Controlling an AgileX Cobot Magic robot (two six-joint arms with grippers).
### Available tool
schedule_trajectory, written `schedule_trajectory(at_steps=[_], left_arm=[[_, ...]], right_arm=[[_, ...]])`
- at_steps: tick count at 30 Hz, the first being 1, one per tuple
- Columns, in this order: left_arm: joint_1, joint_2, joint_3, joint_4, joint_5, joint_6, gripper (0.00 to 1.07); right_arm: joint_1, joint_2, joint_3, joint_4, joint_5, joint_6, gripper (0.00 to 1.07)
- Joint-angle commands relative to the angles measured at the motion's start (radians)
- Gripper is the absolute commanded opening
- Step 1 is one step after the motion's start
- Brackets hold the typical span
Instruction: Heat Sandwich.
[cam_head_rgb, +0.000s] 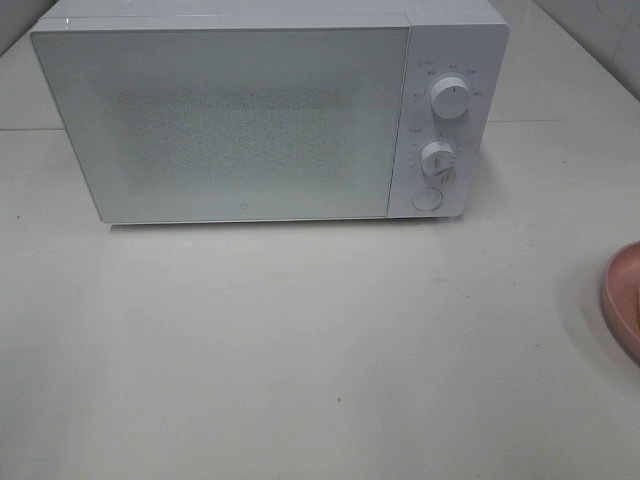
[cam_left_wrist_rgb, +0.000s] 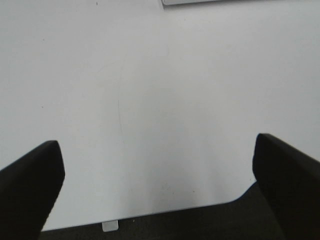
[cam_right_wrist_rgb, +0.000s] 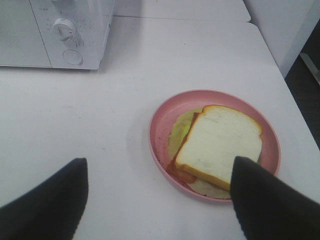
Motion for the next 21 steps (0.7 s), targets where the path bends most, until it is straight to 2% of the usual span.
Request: schedule_trajectory(at_steps=[1,10,21], left_arm=[[0.001,-0.089,0.001,0.006,0.001,-0.007,0.98],[0.001,-0.249,0.001,0.006,0.004,-0.004,0.98],[0.001,-0.246,0.002,0.007,0.000,-0.004,0.98]], right_arm=[[-0.007,-0.029,0.003,-0.004,-0.007,0.002,0.75],[-0.007,-0.029,0.003,-0.004,-0.007,0.002,0.75],[-0.007,-0.029,0.003,-0.004,-0.007,0.003,0.75]])
